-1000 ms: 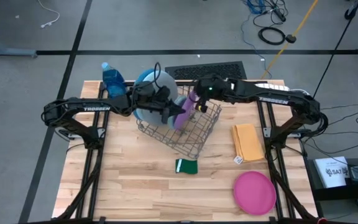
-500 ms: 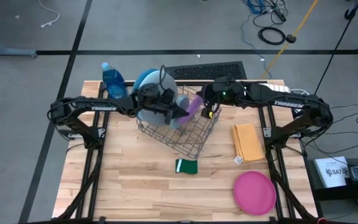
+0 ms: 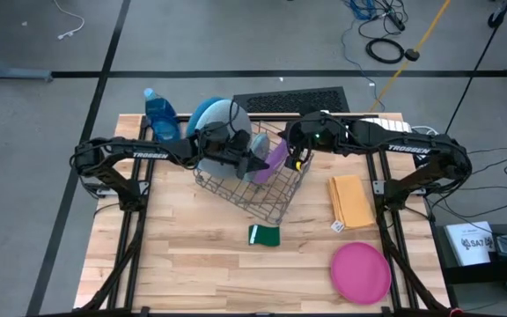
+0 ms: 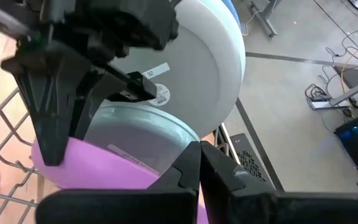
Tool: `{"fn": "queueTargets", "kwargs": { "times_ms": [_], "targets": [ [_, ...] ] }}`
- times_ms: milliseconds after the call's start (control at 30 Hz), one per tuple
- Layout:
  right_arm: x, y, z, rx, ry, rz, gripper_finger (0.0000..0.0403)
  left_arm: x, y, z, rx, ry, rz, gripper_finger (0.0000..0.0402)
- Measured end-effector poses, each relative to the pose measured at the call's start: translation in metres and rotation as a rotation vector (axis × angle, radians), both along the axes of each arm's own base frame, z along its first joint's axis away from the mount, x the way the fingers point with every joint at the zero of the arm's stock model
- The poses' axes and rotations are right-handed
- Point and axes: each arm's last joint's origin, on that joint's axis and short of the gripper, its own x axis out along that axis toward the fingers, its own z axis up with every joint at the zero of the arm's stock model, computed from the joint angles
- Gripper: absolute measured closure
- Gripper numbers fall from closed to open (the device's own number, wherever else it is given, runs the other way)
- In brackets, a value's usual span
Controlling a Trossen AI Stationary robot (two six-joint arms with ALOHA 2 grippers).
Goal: Sort dishes
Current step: Put the purple plate in the dish rack
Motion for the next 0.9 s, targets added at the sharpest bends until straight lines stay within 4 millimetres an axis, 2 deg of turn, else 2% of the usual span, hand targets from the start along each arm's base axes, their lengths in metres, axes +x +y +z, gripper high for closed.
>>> {"fn": "queueTargets", "kwargs": {
  "times_ms": [767,900],
  "targets": [
    [-0.0012,0.0001,-0.0018,0.008,0.020,-0.007,0.0403,-0.0012,0.0007,-0.0021,0.024,0.036,0.071,0.0394],
    [-0.0013,0.0000,-0.0018,0.007,0.020,-0.007,0.0403,-0.0034,0.0005,0.0027,0.033,0.021,0.089,0.0394]
  ]
}}
